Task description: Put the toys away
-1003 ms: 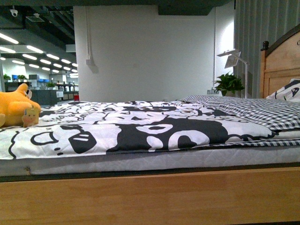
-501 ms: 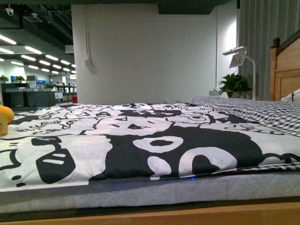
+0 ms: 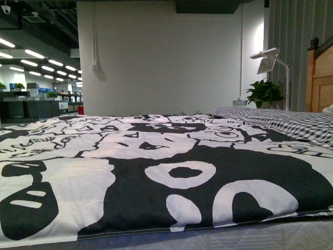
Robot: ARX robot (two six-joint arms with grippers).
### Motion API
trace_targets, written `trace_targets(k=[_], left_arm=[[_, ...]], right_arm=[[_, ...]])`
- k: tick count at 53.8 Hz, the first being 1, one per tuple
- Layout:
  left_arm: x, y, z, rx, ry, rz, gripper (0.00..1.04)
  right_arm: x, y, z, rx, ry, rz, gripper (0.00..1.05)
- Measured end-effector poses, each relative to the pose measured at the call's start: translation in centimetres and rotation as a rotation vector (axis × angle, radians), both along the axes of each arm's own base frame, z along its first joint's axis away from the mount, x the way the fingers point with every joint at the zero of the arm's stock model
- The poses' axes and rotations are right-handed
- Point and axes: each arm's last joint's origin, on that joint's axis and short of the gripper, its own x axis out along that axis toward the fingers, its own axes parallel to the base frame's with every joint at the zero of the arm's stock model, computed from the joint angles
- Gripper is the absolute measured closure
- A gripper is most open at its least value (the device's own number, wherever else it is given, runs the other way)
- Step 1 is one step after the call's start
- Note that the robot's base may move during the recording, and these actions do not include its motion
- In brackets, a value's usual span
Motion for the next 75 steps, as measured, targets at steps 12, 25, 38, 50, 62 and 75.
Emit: trace_targets(k=[12, 25, 38, 50, 62, 75], left_arm=[[0.00, -0.01, 0.00, 0.001, 0.000, -0.003, 0.06], [0.00, 0.00, 0.00, 0.002, 0.000, 0.000, 0.06], [0.01, 0.00, -0.02, 0.002, 0.002, 0.000, 0.06], [0.01, 0.00, 0.00, 0.003, 0.000, 0.001, 0.06], [0.01, 0.01, 0.02, 0.003, -0.002, 0.001, 0.06], [0.00, 0.02, 0.03, 0.003, -0.003, 0.005, 0.06]], right_arm=[[0.00, -0.01, 0.00, 0.000, 0.000, -0.004, 0.07], [0.00, -0.01, 0.00, 0.000, 0.000, -0.003, 0.07], [0.01, 0.00, -0.01, 0.000, 0.002, 0.000, 0.07], [0.00, -0.01, 0.00, 0.000, 0.000, -0.002, 0.07], [0.00, 0.00, -0.01, 0.000, 0.001, 0.000, 0.07], [-0.01, 0.01, 0.01, 0.000, -0.001, 0.003, 0.07]])
